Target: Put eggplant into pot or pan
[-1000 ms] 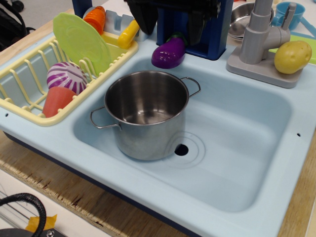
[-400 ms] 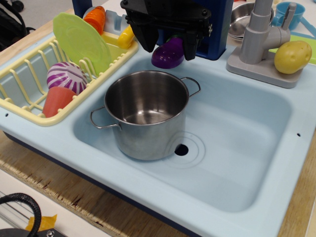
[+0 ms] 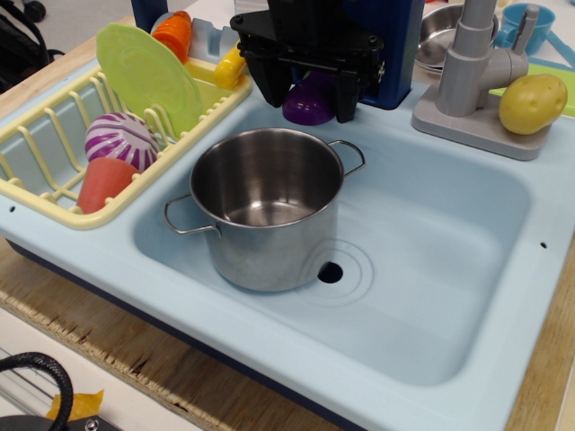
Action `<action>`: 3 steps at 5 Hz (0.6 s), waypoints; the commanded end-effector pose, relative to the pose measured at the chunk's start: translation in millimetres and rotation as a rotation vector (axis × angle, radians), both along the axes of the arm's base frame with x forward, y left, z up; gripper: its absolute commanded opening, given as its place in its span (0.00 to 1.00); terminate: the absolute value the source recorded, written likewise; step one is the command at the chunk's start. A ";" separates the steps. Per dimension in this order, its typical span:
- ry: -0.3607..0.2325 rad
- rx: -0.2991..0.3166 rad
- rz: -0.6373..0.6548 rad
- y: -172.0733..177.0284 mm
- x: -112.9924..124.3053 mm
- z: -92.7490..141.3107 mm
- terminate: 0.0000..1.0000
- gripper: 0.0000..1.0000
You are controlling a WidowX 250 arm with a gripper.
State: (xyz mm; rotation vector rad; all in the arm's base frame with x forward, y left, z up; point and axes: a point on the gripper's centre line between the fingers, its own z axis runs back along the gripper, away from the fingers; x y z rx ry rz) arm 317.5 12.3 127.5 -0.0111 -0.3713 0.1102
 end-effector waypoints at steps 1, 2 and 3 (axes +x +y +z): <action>-0.020 -0.013 0.017 8.2 11.9 0.6 0.00 1.00; -0.019 -0.002 0.025 7.3 9.1 3.4 0.00 0.00; -0.002 0.011 0.031 3.5 4.0 14.6 0.00 0.00</action>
